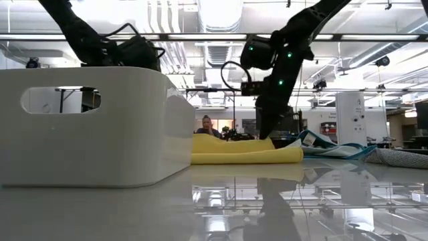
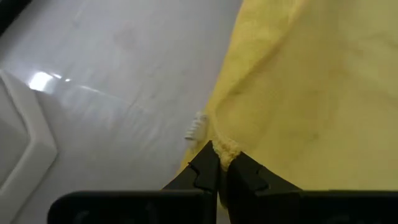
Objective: Fold microfiber towels
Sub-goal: Fold the yellow microfiber towel
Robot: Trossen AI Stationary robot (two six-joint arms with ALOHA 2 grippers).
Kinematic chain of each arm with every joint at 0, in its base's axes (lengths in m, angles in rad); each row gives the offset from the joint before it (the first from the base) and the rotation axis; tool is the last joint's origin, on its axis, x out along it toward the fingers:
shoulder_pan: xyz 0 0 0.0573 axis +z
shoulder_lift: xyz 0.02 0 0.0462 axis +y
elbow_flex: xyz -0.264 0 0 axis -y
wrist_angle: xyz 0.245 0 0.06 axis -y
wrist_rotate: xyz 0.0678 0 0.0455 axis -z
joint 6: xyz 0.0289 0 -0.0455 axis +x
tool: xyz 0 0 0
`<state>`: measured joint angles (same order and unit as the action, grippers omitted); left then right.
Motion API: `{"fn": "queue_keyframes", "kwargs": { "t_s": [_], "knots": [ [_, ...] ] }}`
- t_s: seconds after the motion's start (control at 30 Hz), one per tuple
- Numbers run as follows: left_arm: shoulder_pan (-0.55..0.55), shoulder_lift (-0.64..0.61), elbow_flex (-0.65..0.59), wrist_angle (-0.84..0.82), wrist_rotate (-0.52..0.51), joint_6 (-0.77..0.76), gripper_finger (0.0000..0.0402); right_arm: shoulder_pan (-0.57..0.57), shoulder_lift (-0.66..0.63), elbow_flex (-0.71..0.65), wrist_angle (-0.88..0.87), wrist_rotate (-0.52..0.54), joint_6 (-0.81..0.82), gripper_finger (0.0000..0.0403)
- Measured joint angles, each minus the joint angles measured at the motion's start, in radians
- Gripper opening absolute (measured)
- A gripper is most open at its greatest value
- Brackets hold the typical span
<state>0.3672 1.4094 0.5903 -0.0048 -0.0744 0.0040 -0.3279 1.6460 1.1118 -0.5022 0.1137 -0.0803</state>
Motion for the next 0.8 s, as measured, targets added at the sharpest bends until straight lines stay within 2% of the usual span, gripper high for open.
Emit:
{"fn": "queue_keyframes", "kwargs": {
  "t_s": [0.1, 0.57, 0.67, 0.8],
  "knots": [
    [0.005, -0.003, 0.000, -0.003, -0.019, 0.006, 0.0000, 0.000, 0.012, 0.026, -0.020, 0.045, -0.002, 0.0008],
    [0.009, -0.002, -0.005, -0.004, -0.038, 0.003, 0.0003, 0.000, 0.021, 0.028, -0.016, 0.046, 0.015, 0.0015],
    [0.009, -0.002, -0.003, -0.004, -0.037, 0.003, 0.0027, -0.002, 0.020, 0.028, -0.016, 0.046, 0.018, 0.0035],
    [0.009, -0.003, -0.003, -0.008, -0.037, 0.011, 0.0083, -0.014, 0.014, 0.028, -0.018, 0.046, 0.028, 0.0066]
  ]
}}
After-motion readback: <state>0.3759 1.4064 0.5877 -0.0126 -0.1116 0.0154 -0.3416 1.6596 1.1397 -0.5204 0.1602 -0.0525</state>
